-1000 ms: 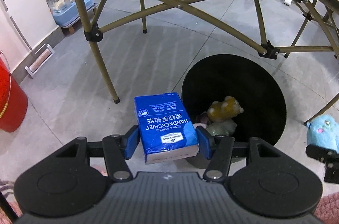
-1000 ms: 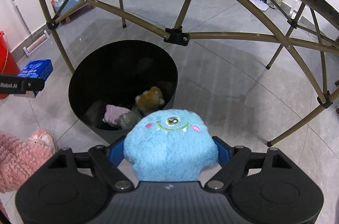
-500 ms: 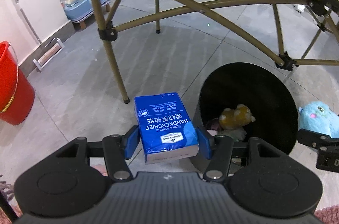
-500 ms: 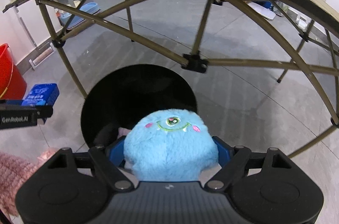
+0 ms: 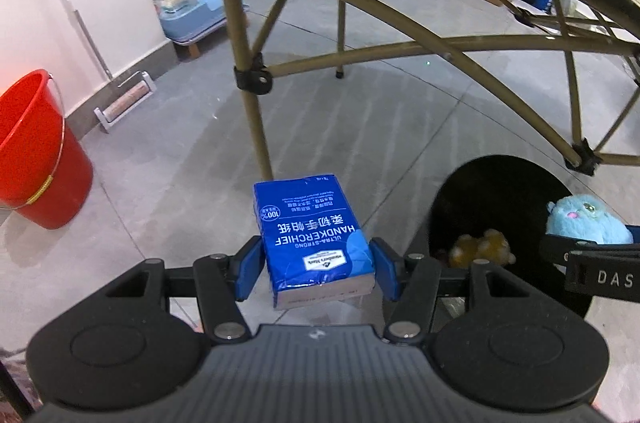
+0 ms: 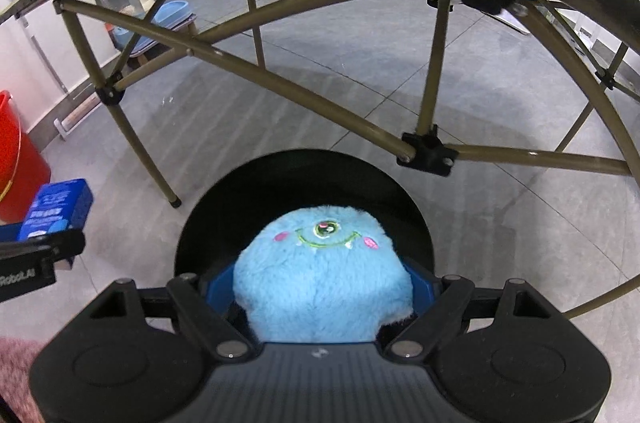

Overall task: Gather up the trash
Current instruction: 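Carry the monster plush and tissue packet off the table over the black bin, then open right gripper to drop the monster plush into the bin, then move right tool aside while left tool brings the tissue packet over the bin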

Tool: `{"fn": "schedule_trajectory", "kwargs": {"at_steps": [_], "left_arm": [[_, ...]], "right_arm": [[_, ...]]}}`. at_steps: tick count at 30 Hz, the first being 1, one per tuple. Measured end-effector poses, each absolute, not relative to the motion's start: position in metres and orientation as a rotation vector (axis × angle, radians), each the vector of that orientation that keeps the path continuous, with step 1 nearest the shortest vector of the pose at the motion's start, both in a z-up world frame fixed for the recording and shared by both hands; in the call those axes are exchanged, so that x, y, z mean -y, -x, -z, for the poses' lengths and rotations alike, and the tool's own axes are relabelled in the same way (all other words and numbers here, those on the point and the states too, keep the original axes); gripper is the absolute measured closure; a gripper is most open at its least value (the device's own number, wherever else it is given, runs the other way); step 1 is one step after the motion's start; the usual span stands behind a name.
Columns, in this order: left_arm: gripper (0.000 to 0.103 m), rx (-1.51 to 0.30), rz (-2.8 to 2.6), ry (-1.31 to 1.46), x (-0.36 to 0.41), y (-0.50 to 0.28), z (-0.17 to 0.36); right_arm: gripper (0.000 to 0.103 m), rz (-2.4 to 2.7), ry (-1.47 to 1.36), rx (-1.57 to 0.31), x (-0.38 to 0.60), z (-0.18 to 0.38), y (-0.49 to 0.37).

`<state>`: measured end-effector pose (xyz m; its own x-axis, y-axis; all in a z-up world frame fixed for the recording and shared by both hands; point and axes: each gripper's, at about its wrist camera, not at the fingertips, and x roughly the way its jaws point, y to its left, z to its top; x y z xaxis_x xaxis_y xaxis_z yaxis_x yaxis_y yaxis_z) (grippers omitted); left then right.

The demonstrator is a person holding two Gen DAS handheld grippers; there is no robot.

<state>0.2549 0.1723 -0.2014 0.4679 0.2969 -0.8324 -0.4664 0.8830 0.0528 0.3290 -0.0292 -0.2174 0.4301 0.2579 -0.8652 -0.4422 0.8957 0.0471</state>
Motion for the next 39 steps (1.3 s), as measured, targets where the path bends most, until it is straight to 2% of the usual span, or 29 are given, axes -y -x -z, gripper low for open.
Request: {"fn": "schedule_trajectory", "kwargs": {"at_steps": [13, 17, 19, 28, 39], "left_arm": [[0.045, -0.975, -0.485, 0.199, -0.176, -0.255, 0.203], [0.045, -0.974, -0.476, 0.199, -0.175, -0.255, 0.202], [0.045, -0.973, -0.472, 0.196, -0.173, -0.256, 0.202], [0.045, -0.978, -0.406, 0.180, -0.146, -0.267, 0.201], [0.045, -0.990, -0.294, 0.145, -0.084, -0.301, 0.204]], "right_arm": [[0.018, -0.430, 0.177, -1.068, 0.014, 0.228, -0.335], [0.011, -0.426, 0.168, -1.063, 0.015, 0.228, -0.335], [0.000, -0.410, 0.169, -1.057, 0.018, 0.227, -0.336], [0.000, -0.380, 0.166, -1.021, 0.038, 0.217, -0.338], [0.000, -0.255, 0.133, -0.982, 0.113, 0.199, -0.341]]}}
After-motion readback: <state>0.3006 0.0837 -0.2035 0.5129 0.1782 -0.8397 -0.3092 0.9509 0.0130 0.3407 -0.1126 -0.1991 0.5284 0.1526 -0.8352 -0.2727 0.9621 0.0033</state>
